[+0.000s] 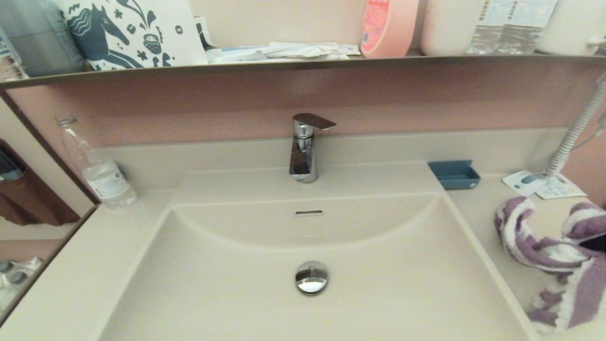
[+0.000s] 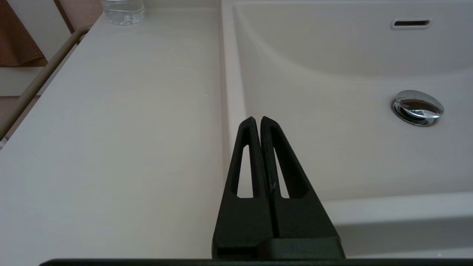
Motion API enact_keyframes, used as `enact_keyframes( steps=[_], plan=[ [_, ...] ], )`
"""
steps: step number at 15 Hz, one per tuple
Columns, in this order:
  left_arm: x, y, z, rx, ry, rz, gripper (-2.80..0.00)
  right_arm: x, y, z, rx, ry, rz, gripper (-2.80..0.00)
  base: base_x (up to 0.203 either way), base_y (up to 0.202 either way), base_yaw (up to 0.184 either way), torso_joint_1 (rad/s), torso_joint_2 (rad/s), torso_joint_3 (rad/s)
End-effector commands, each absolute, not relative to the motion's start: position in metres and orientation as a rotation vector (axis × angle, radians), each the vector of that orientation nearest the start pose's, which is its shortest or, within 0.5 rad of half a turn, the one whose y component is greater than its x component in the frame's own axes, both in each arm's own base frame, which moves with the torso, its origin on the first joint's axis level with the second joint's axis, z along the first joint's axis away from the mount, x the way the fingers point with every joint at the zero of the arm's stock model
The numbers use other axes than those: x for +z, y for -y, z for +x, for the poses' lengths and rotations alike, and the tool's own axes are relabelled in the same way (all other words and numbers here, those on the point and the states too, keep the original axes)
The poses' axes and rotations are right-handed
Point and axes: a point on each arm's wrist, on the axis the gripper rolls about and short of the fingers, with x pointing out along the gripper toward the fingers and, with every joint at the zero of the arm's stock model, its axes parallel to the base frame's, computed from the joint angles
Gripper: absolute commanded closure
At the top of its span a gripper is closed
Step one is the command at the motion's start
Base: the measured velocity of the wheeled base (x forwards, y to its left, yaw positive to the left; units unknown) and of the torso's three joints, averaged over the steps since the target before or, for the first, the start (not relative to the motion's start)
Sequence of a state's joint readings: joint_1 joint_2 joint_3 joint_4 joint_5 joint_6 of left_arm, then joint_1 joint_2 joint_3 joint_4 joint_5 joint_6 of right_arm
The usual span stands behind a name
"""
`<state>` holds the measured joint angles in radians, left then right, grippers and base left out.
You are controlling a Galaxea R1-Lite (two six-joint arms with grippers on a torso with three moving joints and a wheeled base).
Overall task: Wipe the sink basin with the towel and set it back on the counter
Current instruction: Wipe the sink
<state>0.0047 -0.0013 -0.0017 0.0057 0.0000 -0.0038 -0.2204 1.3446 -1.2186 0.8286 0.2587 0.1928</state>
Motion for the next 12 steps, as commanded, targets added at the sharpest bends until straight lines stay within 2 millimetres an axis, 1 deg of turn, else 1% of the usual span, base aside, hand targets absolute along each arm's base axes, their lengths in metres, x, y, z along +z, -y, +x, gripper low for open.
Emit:
enact_keyframes(
  steps=[1,4,6,8,9,12],
  plan=[
    [0.075,0.000,-0.023,0.005,-0.005,-0.005,0.00,0.297,0.028,0.143,-0.060,-0.846,0.398,0.00,0.000,0.000,0.000,0.000,0.00,0.000],
    [0.075,0.000,-0.023,0.005,-0.005,-0.005,0.00,0.328,0.032,0.121,-0.120,-0.764,0.407,0.00,0.000,0.000,0.000,0.000,0.00,0.000],
    [0.075,0.000,-0.023,0.005,-0.004,-0.005,0.00,0.343,0.041,0.109,-0.209,-0.727,0.417,0.00,0.000,0.000,0.000,0.000,0.00,0.000],
    [0.075,0.000,-0.023,0.005,-0.003,-0.005,0.00,0.347,0.054,0.104,-0.302,-0.710,0.413,0.00,0.000,0.000,0.000,0.000,0.00,0.000],
    [0.075,0.000,-0.023,0.006,-0.004,-0.005,0.00,0.348,0.063,0.104,-0.364,-0.706,0.404,0.00,0.000,0.000,0.000,0.000,0.00,0.000],
    [0.075,0.000,-0.023,0.005,-0.005,-0.005,0.00,0.345,0.098,0.108,-0.506,-0.732,0.377,0.00,0.000,0.000,0.000,0.000,0.00,0.000]
  ],
)
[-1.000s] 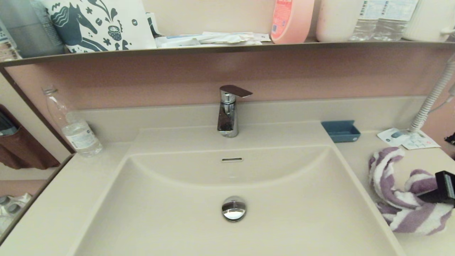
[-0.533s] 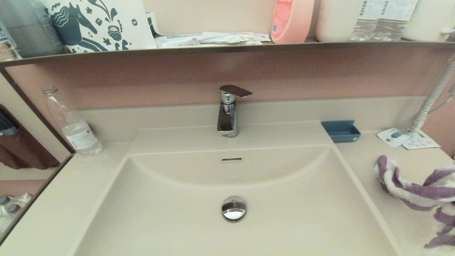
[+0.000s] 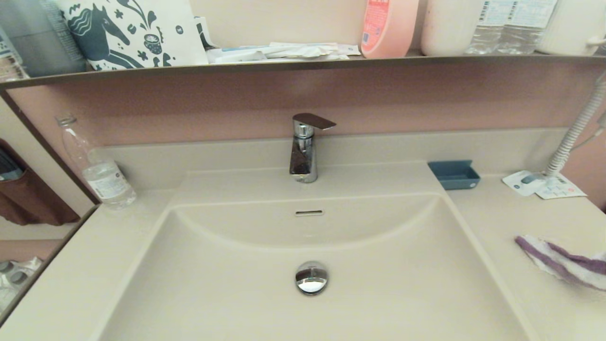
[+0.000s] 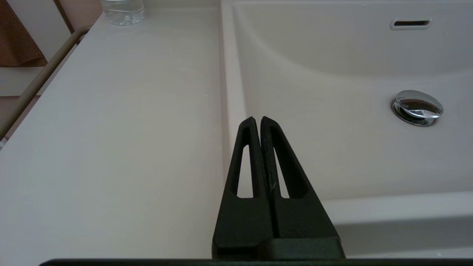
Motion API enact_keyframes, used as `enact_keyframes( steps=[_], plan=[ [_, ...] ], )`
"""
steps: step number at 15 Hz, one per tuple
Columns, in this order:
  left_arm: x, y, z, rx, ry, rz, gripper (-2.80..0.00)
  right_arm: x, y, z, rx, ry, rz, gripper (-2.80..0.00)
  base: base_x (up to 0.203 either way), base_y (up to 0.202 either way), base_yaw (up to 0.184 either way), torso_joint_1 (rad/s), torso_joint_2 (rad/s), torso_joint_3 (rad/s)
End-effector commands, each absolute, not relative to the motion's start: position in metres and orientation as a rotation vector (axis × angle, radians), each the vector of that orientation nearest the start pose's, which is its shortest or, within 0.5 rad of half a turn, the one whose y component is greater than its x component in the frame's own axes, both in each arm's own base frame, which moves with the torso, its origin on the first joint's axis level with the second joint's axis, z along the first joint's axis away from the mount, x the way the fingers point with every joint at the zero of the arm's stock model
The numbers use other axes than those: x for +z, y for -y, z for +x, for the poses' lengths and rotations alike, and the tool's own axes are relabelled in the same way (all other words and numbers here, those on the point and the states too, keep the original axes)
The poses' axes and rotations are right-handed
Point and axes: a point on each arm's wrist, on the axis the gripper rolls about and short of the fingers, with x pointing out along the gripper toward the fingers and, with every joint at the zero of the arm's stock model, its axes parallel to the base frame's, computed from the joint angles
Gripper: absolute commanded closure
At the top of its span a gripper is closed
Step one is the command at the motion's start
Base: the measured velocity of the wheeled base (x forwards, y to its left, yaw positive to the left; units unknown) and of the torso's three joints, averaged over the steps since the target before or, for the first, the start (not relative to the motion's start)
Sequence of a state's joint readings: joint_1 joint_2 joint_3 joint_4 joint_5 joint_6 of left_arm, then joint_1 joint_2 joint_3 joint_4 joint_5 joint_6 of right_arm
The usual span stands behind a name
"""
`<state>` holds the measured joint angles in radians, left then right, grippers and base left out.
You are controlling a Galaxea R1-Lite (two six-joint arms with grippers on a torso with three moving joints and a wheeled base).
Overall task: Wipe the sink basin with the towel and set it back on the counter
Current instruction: Wipe the sink
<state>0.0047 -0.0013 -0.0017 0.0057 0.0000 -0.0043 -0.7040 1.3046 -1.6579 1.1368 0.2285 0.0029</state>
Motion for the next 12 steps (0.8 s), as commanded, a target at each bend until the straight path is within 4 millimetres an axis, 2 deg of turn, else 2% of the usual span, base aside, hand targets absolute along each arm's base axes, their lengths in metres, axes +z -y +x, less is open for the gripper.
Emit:
enact_keyframes(
  steps=[1,3,6,9,12],
  plan=[
    [0.075,0.000,-0.023,0.005,-0.004,-0.005,0.00,0.341,0.113,0.113,-0.533,-0.748,0.370,0.00,0.000,0.000,0.000,0.000,0.00,0.000],
    [0.075,0.000,-0.023,0.005,-0.004,-0.005,0.00,0.334,0.128,0.119,-0.553,-0.781,0.384,0.00,0.000,0.000,0.000,0.000,0.00,0.000],
    [0.075,0.000,-0.023,0.005,-0.003,-0.005,0.00,0.319,0.135,0.126,-0.535,-0.843,0.419,0.00,0.000,0.000,0.000,0.000,0.00,0.000],
    [0.075,0.000,-0.023,0.006,-0.005,-0.005,0.00,0.305,0.149,0.141,-0.514,-0.902,0.457,0.00,0.000,0.000,0.000,0.000,0.00,0.000],
    [0.075,0.000,-0.023,0.005,-0.005,-0.005,0.00,0.299,0.142,0.149,-0.480,-0.929,0.484,0.00,0.000,0.000,0.000,0.000,0.00,0.000]
  ],
)
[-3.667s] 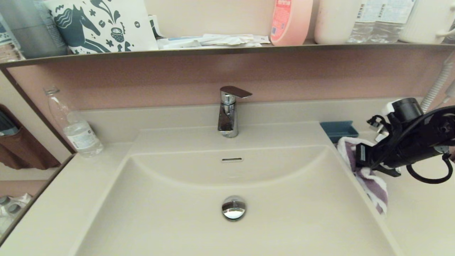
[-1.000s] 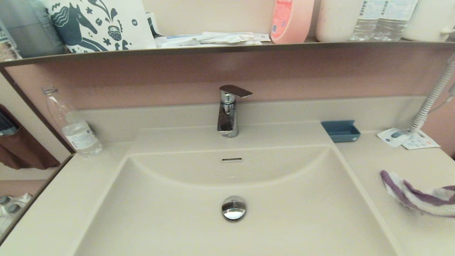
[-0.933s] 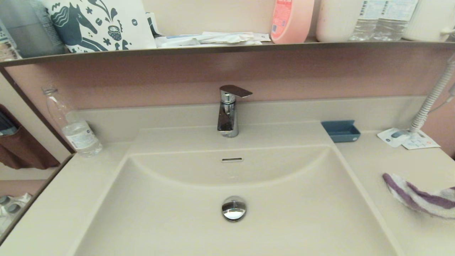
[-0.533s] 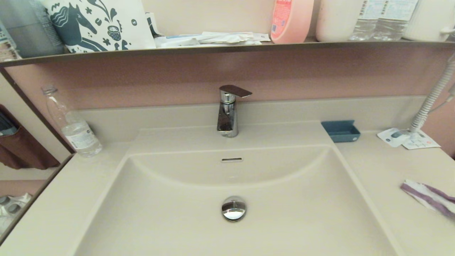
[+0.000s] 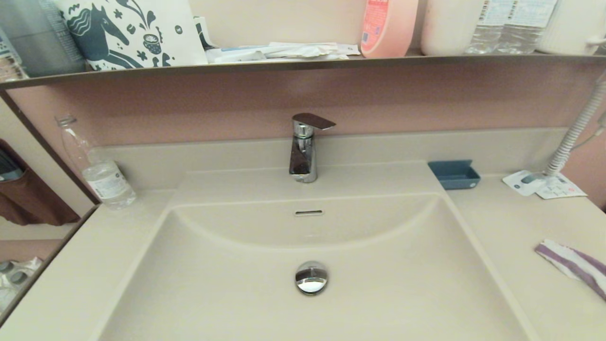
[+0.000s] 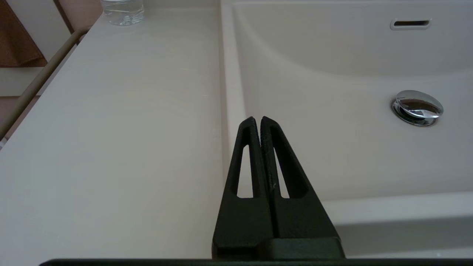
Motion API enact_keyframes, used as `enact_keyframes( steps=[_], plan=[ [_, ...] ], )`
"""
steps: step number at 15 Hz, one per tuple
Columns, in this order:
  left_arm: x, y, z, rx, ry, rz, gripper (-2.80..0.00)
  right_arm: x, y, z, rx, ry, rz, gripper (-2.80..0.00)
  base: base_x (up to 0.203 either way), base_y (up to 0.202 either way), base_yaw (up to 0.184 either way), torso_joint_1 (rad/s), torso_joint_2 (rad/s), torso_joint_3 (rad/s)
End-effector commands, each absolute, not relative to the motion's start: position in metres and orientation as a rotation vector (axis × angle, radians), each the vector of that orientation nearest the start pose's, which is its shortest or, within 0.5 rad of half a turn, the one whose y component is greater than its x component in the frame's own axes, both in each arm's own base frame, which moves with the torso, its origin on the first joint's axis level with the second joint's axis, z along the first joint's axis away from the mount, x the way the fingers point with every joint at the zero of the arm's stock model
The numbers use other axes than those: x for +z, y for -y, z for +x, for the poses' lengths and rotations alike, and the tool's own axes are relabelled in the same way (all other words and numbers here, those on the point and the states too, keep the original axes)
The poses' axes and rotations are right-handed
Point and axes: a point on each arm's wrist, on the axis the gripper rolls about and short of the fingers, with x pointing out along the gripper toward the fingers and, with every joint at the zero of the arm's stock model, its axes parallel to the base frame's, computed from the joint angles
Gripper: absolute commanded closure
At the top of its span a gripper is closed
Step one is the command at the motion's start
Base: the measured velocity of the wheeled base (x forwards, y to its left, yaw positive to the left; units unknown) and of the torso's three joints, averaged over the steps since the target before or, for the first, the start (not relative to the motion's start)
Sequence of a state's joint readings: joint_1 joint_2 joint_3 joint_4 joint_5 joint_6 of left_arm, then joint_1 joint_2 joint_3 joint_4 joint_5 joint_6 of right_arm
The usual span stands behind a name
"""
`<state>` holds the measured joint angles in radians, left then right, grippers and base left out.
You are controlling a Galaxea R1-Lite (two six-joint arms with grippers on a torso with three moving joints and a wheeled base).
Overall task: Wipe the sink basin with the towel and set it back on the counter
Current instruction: Wipe the sink
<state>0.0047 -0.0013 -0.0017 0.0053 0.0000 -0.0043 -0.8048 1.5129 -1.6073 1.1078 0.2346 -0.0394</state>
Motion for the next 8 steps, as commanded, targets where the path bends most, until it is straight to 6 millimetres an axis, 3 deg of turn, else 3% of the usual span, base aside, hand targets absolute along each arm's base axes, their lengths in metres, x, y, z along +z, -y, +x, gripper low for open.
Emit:
enact_keyframes(
  steps=[1,4,5,8],
  plan=[
    [0.0753,0.0001,-0.0229,0.006,-0.004,-0.005,0.00,0.2979,0.1358,0.1463,-0.462,-0.933,0.484,0.00,0.000,0.000,0.000,0.000,0.00,0.000],
    [0.0753,0.0001,-0.0229,0.005,-0.004,-0.005,0.00,0.2904,0.1272,0.1457,-0.424,-0.962,0.484,0.00,0.000,0.000,0.000,0.000,0.00,0.000],
    [0.0753,0.0001,-0.0229,0.006,-0.005,-0.005,0.00,0.2895,0.1275,0.1458,-0.425,-0.967,0.482,-2.76,0.000,0.000,0.000,0.000,0.00,0.000],
    [0.0754,0.0001,-0.0229,0.005,-0.004,-0.005,0.00,0.2941,0.1277,0.1501,-0.449,-0.927,0.483,-2.80,0.000,0.000,0.000,0.000,0.00,0.000]
  ],
)
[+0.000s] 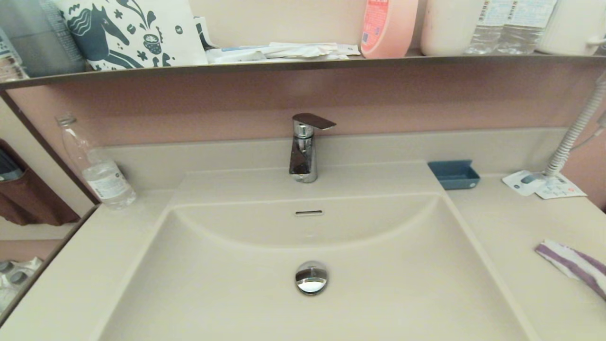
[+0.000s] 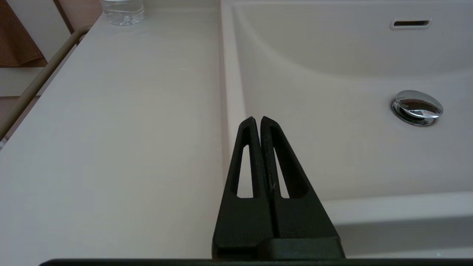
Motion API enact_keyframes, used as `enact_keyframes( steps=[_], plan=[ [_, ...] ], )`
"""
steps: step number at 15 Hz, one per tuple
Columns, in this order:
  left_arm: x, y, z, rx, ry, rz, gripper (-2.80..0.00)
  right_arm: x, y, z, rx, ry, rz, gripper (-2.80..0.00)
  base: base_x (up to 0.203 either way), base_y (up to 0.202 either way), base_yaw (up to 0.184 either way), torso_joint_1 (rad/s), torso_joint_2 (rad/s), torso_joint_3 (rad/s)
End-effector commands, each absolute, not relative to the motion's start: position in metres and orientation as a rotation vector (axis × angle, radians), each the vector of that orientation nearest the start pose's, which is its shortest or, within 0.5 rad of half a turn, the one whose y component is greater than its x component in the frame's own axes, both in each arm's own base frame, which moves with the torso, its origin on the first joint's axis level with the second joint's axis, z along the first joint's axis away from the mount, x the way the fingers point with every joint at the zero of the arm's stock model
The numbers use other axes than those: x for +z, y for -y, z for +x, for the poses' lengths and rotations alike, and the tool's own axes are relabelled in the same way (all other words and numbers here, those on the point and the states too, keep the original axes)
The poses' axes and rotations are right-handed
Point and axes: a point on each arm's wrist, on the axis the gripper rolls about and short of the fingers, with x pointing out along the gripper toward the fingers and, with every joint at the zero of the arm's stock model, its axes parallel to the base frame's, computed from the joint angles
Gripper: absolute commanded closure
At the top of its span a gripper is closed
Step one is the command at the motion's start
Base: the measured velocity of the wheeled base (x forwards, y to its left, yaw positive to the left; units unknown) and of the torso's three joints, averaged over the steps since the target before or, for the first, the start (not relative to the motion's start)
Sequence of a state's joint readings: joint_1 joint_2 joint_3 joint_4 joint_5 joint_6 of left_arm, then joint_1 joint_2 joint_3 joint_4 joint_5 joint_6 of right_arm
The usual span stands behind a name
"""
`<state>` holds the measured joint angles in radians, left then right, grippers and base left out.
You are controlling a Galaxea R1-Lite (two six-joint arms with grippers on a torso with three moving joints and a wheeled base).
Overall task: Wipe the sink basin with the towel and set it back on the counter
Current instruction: Wipe the sink
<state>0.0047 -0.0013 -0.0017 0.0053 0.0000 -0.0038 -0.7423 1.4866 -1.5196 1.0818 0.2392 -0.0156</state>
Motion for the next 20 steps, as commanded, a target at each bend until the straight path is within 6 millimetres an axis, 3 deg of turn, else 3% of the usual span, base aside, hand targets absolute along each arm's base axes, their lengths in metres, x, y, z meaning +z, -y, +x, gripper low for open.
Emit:
enact_keyframes(
  steps=[1,5,8,9,14,17,20],
  plan=[
    [0.075,0.000,-0.023,0.005,-0.003,-0.005,0.00,0.297,0.126,0.153,-0.461,-0.914,0.464,-2.80,0.000,0.000,0.000,0.000,0.00,0.000],
    [0.075,0.000,-0.023,0.006,-0.003,-0.005,0.00,0.313,0.117,0.158,-0.492,-0.858,0.445,-2.80,0.000,0.000,0.000,0.000,0.00,0.000],
    [0.075,0.000,-0.023,0.005,-0.004,-0.005,0.00,0.303,0.107,0.147,-0.485,-0.928,0.465,-2.80,0.000,0.000,0.000,0.000,0.00,0.000],
    [0.075,0.000,-0.023,0.006,-0.004,-0.005,0.00,0.297,0.105,0.144,-0.483,-0.954,0.465,0.00,0.000,0.000,0.000,0.000,0.00,0.000],
    [0.075,0.000,-0.023,0.006,-0.005,-0.005,0.00,0.299,0.084,0.122,-0.430,-0.923,0.422,0.00,0.000,0.000,0.000,0.000,0.00,0.000],
    [0.075,0.000,-0.023,0.005,-0.005,-0.005,0.00,0.299,0.044,0.081,-0.336,-0.855,0.355,0.00,0.000,0.000,0.000,0.000,0.00,0.000],
    [0.075,0.000,-0.023,0.006,-0.004,-0.005,0.00,0.284,0.007,0.030,-0.165,-0.780,0.287,0.00,0.000,0.000,0.000,0.000,0.00,0.000]
  ],
)
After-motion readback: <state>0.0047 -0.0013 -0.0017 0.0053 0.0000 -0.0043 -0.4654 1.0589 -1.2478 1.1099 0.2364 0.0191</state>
